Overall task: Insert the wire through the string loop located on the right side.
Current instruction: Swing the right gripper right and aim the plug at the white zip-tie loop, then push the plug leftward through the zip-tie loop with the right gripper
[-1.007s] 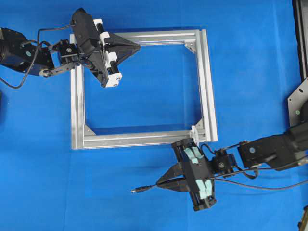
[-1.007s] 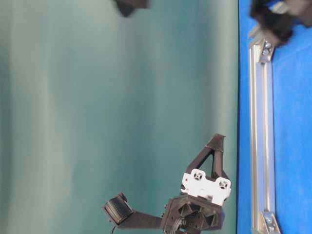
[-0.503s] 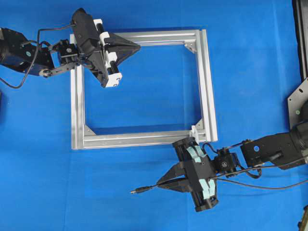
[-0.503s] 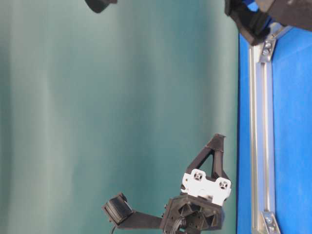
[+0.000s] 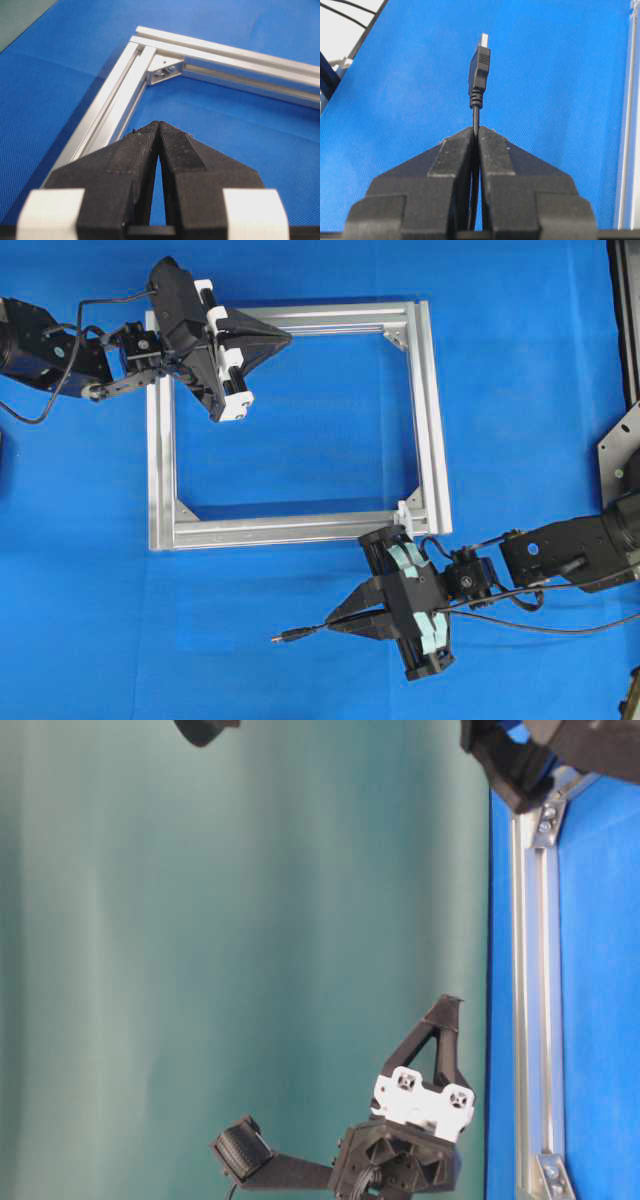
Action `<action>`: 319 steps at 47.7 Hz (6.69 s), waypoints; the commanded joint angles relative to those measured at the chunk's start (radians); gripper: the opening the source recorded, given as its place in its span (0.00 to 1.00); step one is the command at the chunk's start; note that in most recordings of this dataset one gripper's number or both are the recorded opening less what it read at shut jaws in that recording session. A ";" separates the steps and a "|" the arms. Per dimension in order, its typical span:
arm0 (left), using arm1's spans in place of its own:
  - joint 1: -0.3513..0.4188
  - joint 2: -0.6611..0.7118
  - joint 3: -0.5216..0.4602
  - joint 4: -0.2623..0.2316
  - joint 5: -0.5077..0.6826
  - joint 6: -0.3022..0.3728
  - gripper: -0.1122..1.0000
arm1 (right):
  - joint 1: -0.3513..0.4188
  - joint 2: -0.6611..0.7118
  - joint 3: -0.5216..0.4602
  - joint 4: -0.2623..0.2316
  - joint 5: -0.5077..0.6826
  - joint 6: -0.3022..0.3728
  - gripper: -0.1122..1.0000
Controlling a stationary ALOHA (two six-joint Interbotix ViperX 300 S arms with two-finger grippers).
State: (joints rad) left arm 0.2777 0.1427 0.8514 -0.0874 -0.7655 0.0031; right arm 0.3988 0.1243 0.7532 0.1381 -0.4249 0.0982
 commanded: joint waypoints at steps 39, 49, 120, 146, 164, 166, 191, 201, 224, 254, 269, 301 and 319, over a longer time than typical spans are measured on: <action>-0.002 -0.032 -0.008 0.003 -0.005 -0.006 0.10 | 0.006 -0.074 0.063 0.003 0.000 0.008 0.07; 0.000 -0.032 -0.006 0.003 -0.006 -0.006 0.10 | 0.023 -0.187 0.193 0.005 0.000 0.011 0.07; 0.000 -0.032 -0.006 0.003 -0.006 -0.002 0.10 | -0.153 -0.592 0.555 -0.002 0.130 0.005 0.07; -0.002 -0.032 -0.006 0.003 -0.006 -0.002 0.10 | -0.164 -0.592 0.557 -0.003 0.126 0.002 0.07; -0.002 -0.032 -0.006 0.003 -0.005 -0.002 0.10 | -0.164 -0.592 0.557 -0.003 0.126 0.002 0.07; -0.002 -0.032 -0.006 0.005 -0.005 -0.002 0.10 | -0.164 -0.592 0.557 -0.003 0.126 0.002 0.07; -0.002 -0.032 -0.006 0.003 -0.006 -0.002 0.10 | -0.164 -0.592 0.557 -0.003 0.126 0.002 0.07; -0.002 -0.032 -0.006 0.005 -0.006 -0.002 0.10 | -0.164 -0.592 0.557 -0.003 0.126 0.002 0.07; 0.000 -0.032 -0.006 0.005 -0.006 -0.002 0.10 | -0.164 -0.592 0.557 -0.003 0.126 0.002 0.07; -0.002 -0.032 -0.008 0.003 -0.005 -0.002 0.10 | -0.164 -0.586 0.554 -0.002 0.110 0.005 0.07; -0.002 -0.032 -0.006 0.005 -0.006 -0.002 0.10 | -0.164 -0.480 0.505 0.000 0.041 0.005 0.07; -0.002 -0.032 -0.005 0.005 -0.005 0.000 0.10 | -0.164 -0.322 0.380 0.000 -0.018 0.005 0.07; -0.051 -0.032 0.003 0.006 -0.005 -0.015 0.10 | -0.164 -0.322 0.380 0.000 -0.018 0.005 0.07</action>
State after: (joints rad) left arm 0.2546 0.1427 0.8575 -0.0844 -0.7655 -0.0123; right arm 0.2362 -0.1902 1.1505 0.1365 -0.4341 0.1012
